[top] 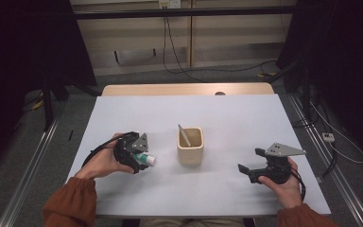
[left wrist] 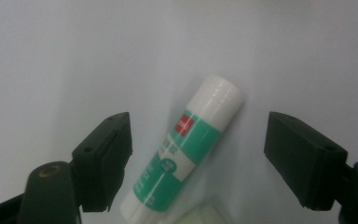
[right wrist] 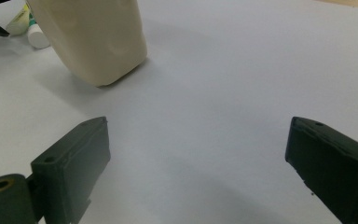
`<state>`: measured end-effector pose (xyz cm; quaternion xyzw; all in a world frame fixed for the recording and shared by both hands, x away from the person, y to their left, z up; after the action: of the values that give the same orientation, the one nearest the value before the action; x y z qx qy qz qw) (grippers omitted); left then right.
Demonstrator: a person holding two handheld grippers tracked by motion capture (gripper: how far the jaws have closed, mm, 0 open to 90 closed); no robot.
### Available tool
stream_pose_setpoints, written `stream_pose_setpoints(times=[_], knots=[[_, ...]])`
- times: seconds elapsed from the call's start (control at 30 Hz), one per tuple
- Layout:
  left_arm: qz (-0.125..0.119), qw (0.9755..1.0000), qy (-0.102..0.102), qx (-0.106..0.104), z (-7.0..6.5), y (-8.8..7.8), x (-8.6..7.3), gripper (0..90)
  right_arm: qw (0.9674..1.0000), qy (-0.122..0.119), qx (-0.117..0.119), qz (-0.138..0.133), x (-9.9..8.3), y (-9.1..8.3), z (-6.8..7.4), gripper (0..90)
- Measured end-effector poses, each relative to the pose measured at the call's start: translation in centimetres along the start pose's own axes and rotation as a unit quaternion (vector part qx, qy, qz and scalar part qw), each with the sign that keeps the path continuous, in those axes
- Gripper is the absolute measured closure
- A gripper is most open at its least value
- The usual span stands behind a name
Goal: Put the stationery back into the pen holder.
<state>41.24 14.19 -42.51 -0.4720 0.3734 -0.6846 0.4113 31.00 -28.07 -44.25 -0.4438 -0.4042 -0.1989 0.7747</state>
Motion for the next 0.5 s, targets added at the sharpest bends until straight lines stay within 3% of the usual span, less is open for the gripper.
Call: stream_pose_setpoints(times=[0.23, 0.27, 0.3, 0.33, 0.43, 0.5], knots=[[0.015, 0.9988, 0.045, -0.014, 0.5, 0.9, 0.4, 25.5, 1.0000, -0.003, 0.002, 0.003, 0.0, 0.1, 0.0, 6.6], [0.026, 0.9974, 0.065, -0.018, 0.8, 0.9, 0.3, 26.8, 1.0000, -0.003, 0.002, 0.002, 0.0, 0.1, 0.0, 6.6], [0.015, 0.9983, 0.053, -0.020, 0.7, 1.2, 0.3, 27.5, 1.0000, -0.002, 0.002, 0.002, 0.0, 0.0, 0.0, 6.6], [0.024, 0.9972, 0.064, -0.030, 0.8, 1.3, 0.3, 28.3, 1.0000, -0.001, 0.002, 0.001, 0.0, 0.0, 0.0, 6.6], [0.027, 0.9965, 0.067, -0.042, 1.0, 1.7, 0.0, 31.4, 1.0000, -0.001, 0.002, 0.002, 0.0, 0.0, 0.0, 6.4], [0.026, 0.9967, 0.069, -0.035, 1.2, 1.8, -0.1, 36.1, 1.0000, -0.003, 0.004, 0.003, 0.0, 0.1, 0.0, 6.2]])
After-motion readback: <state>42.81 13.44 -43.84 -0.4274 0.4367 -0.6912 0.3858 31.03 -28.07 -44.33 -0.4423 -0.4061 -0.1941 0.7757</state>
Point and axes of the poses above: each handheld gripper's, and its own axes: y roughly forward along the jaws, x roughly out of its top, z roughly to its left, the point moved 2 cm from there along y, roughly forward along the jaws, and after that the axes turned 12 degrees about y, right-handed, at the moved point
